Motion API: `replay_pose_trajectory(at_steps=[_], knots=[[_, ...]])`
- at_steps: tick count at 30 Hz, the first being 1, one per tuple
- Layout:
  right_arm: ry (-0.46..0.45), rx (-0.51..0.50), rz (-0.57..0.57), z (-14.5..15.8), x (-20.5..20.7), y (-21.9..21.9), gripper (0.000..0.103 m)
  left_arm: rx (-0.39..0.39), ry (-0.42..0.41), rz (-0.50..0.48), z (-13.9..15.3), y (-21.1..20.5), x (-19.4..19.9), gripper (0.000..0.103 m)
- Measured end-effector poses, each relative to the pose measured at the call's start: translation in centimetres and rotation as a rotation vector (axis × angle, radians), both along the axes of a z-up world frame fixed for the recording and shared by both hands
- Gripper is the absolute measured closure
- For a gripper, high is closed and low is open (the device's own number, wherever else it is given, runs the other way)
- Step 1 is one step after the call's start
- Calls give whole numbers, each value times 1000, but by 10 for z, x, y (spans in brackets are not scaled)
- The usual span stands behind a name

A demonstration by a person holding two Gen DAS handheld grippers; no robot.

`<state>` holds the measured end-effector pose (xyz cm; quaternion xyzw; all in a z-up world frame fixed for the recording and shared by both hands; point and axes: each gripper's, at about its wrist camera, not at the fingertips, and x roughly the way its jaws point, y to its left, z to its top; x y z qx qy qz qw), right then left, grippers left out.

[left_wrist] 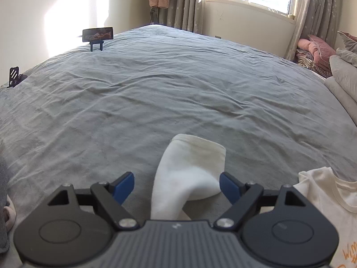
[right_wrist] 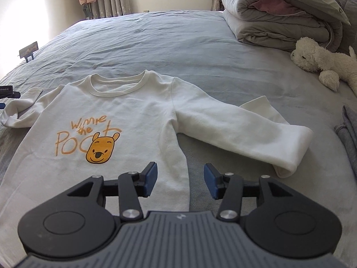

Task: Fold clothes
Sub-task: 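Grasp the sleeve cuff with the left gripper and lift it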

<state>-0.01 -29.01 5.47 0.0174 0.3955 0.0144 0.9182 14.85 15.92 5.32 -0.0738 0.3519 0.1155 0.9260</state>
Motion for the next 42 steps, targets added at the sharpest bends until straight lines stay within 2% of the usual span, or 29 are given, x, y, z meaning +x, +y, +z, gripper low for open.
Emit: replay_pose_trajectory(at_steps=[1, 2, 3, 4, 6, 8, 14, 16, 18, 20, 23, 26, 29, 34, 38, 42], knots=[[2, -5, -1, -1, 2, 0, 52, 9, 11, -5, -5, -1, 4, 22], [4, -11, -1, -3, 4, 0, 52, 14, 26, -18, -9, -1, 7, 41], [6, -17, 1, -4, 5, 1, 52, 19, 41, -32, -13, -2, 10, 72], [8, -23, 5, -5, 7, 1, 52, 17, 53, -30, -15, -1, 11, 79], [5, -32, 11, -5, 10, 3, 52, 13, 58, -20, -16, 2, 10, 87], [-1, -38, 15, -5, 12, 4, 52, 9, 36, 23, -9, 11, 4, 88], [-15, -47, 13, -3, 8, 5, 52, -114, -104, 233, 23, 59, -38, 90], [-16, -43, 10, -3, 6, 6, 52, -203, -137, 291, 30, 72, -62, 90], [-15, -44, 14, -4, 5, 9, 52, -249, -147, 320, 31, 77, -83, 90], [-14, -44, 20, -5, 4, 14, 52, -269, -126, 362, 27, 80, -101, 90], [-5, -49, 43, -9, 4, 24, 52, -369, -36, 439, 11, 93, -115, 88], [9, -65, 61, -14, 3, 31, 52, -412, 57, 461, -4, 97, -124, 83], [29, -83, 54, -18, 4, 30, 52, -412, 72, 449, -4, 97, -132, 77], [34, -62, -27, -18, 5, 12, 52, -409, 67, 481, 3, 108, -145, 76], [26, -50, -64, -16, 6, 3, 52, -362, 30, 557, 14, 116, -154, 74], [15, -50, -55, -12, 7, 5, 52, -295, -46, 566, 32, 112, -165, 74]])
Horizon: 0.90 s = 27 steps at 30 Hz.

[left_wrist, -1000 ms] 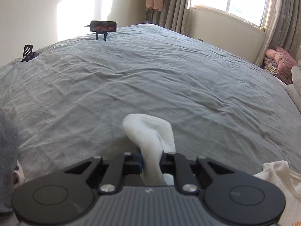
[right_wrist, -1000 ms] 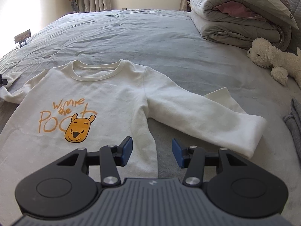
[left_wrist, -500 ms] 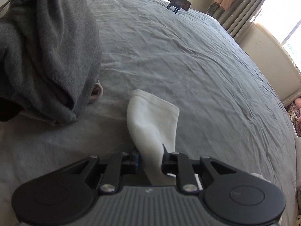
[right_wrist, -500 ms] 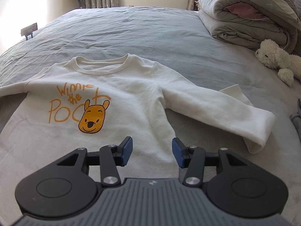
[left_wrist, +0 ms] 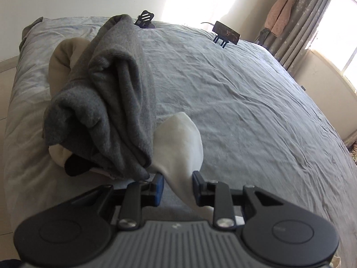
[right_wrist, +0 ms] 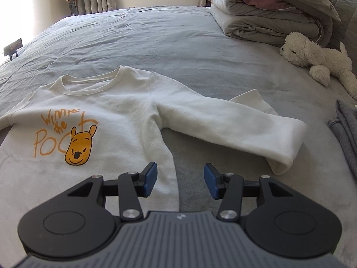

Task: Fold clothes
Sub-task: 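Grasp the sleeve cuff with the left gripper and lift it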

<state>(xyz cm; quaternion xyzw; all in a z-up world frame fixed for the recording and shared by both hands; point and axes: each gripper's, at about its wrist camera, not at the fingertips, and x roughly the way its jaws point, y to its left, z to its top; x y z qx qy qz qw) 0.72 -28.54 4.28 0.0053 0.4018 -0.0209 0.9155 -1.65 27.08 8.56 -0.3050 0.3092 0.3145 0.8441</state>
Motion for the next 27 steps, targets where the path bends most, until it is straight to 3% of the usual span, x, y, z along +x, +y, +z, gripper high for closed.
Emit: replay_pose_trajectory(at_steps=[4, 9, 11, 14, 18, 22, 24, 27], knots=[[-3, -1, 19, 2, 1, 3, 52, 63, -31, 56, 13, 1, -11, 75], [-3, -1, 17, 2, 3, 3, 52, 161, -134, 101, 41, 4, -29, 73], [-3, 8, 15, 2, 4, 3, 52, 154, -85, 43, 35, 6, -17, 67], [-6, 22, 38, 2, 5, 9, 52, 114, -2, -40, 20, 11, 1, 67], [-52, 62, 141, 10, 2, 29, 52, 81, 39, -61, 9, 25, 9, 67], [-95, 96, 281, 19, 5, 67, 49, 200, 44, -203, 10, 18, 16, 57], [-96, 92, 344, 21, 14, 93, 48, 249, 54, -315, 7, 13, 20, 42], [-102, 77, 447, 24, 33, 135, 48, 320, 70, -431, 3, 9, 24, 38]])
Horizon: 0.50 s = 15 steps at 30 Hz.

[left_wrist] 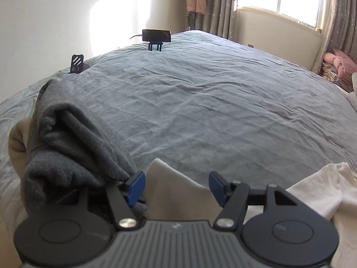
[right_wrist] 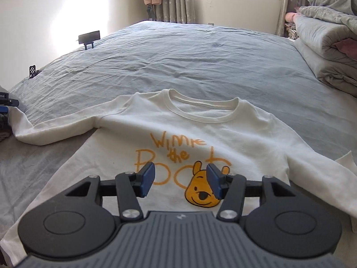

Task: Fold clothes

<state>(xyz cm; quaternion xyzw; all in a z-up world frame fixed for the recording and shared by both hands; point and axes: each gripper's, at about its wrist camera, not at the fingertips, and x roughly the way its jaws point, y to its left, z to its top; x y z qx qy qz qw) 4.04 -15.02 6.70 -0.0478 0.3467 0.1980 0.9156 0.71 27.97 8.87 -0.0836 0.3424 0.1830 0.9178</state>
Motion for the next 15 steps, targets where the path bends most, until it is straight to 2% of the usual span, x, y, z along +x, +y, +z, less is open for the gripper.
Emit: replay_pose_trajectory(at_steps=[3, 6, 9, 11, 13, 14, 15], knots=[[-20, 0, 88, 6, 32, 47, 47, 49, -1, -76, -1, 1, 0, 37], [-12, -5, 174, 7, 73, 102, 47, 82, -11, -137, -3, 0, -1, 26], [0, -48, 200, -3, 107, 145, 47, 107, -13, -175, -6, -3, -1, 26], [23, -82, 176, -15, 127, 164, 47, 130, -7, -187, -9, -4, 2, 28], [69, -108, 143, -29, 140, 173, 47, 168, 25, -202, -13, -6, 5, 44], [104, -117, 125, -38, 145, 175, 51, 191, 45, -211, -15, -7, 7, 65], [105, -115, 124, -43, 145, 176, 54, 177, 60, -224, -16, -6, 7, 77]])
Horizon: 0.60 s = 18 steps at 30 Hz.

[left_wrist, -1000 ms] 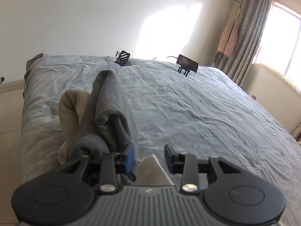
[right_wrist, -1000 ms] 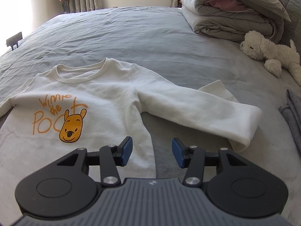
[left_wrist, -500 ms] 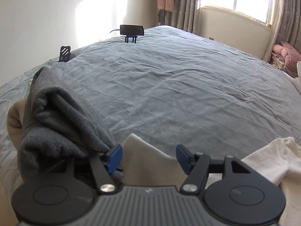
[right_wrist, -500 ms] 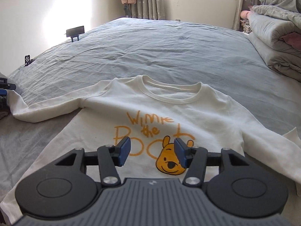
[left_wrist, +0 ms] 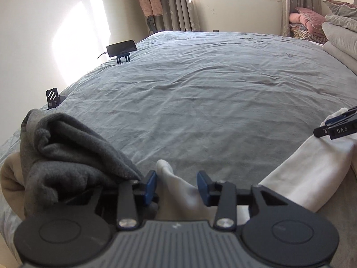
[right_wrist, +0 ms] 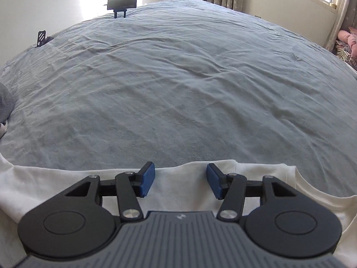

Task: Fold clothes

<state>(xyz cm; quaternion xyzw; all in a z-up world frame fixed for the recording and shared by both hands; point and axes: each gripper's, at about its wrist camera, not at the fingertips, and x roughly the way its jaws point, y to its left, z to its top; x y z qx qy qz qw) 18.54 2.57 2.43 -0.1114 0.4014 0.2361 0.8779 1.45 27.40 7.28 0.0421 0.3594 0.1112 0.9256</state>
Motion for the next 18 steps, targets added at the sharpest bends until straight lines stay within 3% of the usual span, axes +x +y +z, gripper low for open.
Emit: replay_pose_trajectory(at_steps=[1, 2, 4, 10, 15, 18], knots=[[-18, 3, 18, -1, -4, 0, 65, -15, 17, -12, -1, 2, 1, 89], [-28, 7, 26, -1, -7, -1, 83, -41, 20, -26, -1, 4, 0, 94], [-45, -2, 23, 2, -9, 0, 95, -69, 17, -33, -1, 7, -1, 97], [-200, 58, -33, 30, -12, -3, 97, -193, -18, 0, 7, 18, -11, 98], [-294, 65, -90, 35, -4, -1, 97, -298, -42, 64, 10, 26, -9, 98], [-262, 91, -113, 20, 4, 3, 97, -296, -59, 115, 12, 27, -7, 98]])
